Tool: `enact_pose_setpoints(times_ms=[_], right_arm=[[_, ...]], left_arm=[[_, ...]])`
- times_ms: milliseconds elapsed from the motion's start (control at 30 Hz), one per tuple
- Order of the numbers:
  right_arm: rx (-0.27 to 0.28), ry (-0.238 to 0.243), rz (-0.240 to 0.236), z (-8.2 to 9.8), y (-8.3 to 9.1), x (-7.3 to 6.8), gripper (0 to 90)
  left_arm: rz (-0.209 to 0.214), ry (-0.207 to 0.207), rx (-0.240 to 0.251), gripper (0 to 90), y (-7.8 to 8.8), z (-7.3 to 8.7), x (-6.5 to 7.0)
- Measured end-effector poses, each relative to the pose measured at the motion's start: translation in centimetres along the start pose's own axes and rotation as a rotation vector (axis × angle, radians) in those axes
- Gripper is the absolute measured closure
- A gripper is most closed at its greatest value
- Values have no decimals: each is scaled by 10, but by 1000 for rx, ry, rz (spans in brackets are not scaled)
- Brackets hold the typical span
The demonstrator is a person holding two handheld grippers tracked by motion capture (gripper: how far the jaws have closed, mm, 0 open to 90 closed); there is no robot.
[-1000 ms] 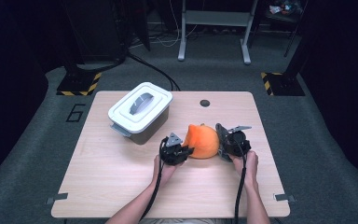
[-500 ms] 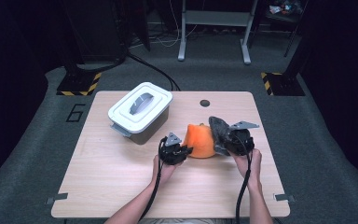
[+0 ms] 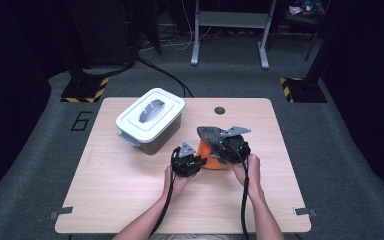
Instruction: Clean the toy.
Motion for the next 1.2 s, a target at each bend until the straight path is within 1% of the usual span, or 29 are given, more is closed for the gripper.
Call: enact_pose_setpoints(times_ms=[33,67,133,233,300,367,400,433,500,567,600,667,700,767,833,900,933,1067,1100,1200], right_arm=[[2,0,8,0,-1,0,732],[1,14,12,1,-1,2,733],[-2,14,25,3,-1,3,733],[-1,3,27,7,3,9,733],[4,-19,24,11,5,14,734],[2,-30,28,16,7,19,733],[2,-27,29,18,8,22,734],[-1,-42,39,20,8,24,733],[-10,-51,45,25,9,29,733],[-19,-72,61,31,9,35,734],[-26,-80,59,34,9,38,734],[-35,-90,75,39,8,43,734],[-44,-105,79,42,7,44,734],[-60,-109,93,48,4,50,735],[-86,-131,98,53,2,54,735],[-93,-142,100,59,-2,59,735],[-108,-144,102,62,-4,61,736],[-139,-167,111,71,-12,67,736],[-144,-171,101,73,-14,69,737],[-146,-179,98,77,-17,73,739]], left_arm=[[-1,0,-2,775,0,0,0],[-8,0,-2,776,0,0,1],[-8,2,1,776,-1,-1,2],[-1,-2,-4,776,-1,-1,2],[-1,-10,-8,776,-1,-2,3],[3,-14,-15,776,-1,-2,2],[2,-10,-11,776,-1,-2,2],[2,-8,-10,776,-1,-2,2],[3,-10,-13,776,-1,-2,2],[2,-14,-16,776,-1,-2,2],[2,-13,-17,776,-1,-2,2],[3,-10,-17,776,-1,-3,2],[1,-8,-14,776,-1,-3,2],[1,-9,-16,775,-1,-3,2],[1,-8,-16,776,-1,-3,2],[0,-9,-17,776,-1,-3,2],[0,-10,-17,776,-1,-3,2],[-1,-4,-14,776,-2,-3,2],[0,-5,-15,776,-2,-3,2],[-4,-4,-15,776,-1,-3,2]])
Point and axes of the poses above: each handheld gripper's, and its own axes: y roughly backward along the jaws, z roughly out of its underside, x roughly to its right, the point moved 3 cm from there along -y, roughly forward along the jaws, and after that the axes turned 4 degrees about -z, right-handed, at the moved point
